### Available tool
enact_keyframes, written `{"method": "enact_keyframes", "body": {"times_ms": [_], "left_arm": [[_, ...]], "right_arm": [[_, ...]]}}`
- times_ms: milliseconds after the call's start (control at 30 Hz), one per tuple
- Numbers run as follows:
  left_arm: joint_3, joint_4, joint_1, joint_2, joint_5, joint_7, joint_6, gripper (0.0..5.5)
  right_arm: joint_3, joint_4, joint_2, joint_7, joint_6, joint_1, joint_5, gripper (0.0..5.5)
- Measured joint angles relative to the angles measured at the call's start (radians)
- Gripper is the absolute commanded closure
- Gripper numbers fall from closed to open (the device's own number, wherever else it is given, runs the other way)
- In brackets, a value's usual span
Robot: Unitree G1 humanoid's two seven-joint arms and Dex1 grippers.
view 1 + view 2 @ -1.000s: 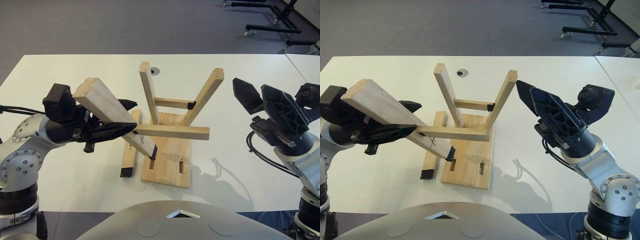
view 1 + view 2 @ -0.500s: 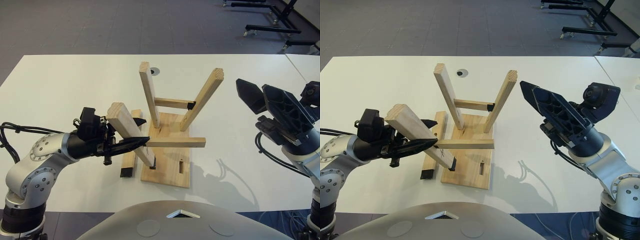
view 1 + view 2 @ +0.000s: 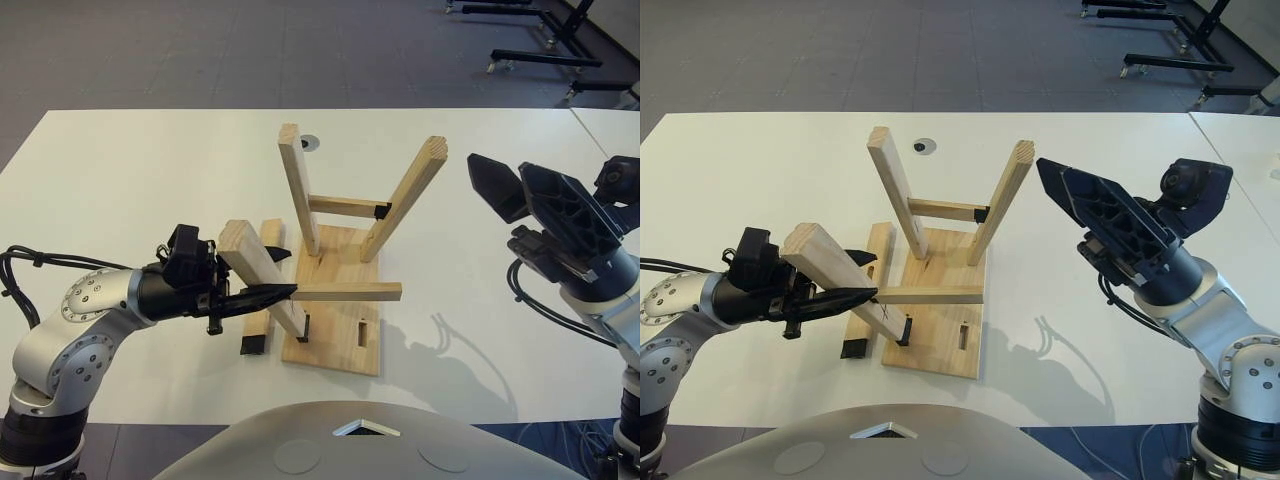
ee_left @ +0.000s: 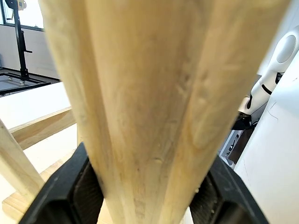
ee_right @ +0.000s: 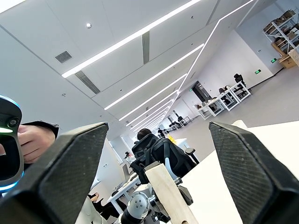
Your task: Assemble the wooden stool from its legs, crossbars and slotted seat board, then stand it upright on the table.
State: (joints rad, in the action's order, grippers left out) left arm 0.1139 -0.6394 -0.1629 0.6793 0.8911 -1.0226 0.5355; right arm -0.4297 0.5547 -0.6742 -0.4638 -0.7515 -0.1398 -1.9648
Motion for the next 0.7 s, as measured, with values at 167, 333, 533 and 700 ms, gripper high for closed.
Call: {"method": "enact_keyframes", "body": {"times_ms": [167, 333, 533, 700], "left_arm": [[-0.025, -0.008, 0.022, 0.000, -0.025, 0.024, -0.003, 3.34], [-0.038, -0.027, 0.029, 0.000, -0.041, 0.041, -0.009, 3.34], [-0.060, -0.045, 0.024, 0.025, -0.082, 0.030, -0.046, 3.34], [-0.079, -0.066, 0.016, 0.055, -0.121, 0.023, -0.063, 3.34]], "right_arm": [[0.017, 0.006, 0.002, 0.004, 0.001, 0.000, 0.000, 1.51], [0.028, 0.019, 0.012, 0.009, 0.011, -0.002, 0.000, 1.51], [0.037, 0.041, 0.022, 0.024, 0.022, -0.011, 0.001, 1.51], [0.039, 0.042, 0.022, 0.026, 0.023, -0.011, 0.001, 1.51]]}}
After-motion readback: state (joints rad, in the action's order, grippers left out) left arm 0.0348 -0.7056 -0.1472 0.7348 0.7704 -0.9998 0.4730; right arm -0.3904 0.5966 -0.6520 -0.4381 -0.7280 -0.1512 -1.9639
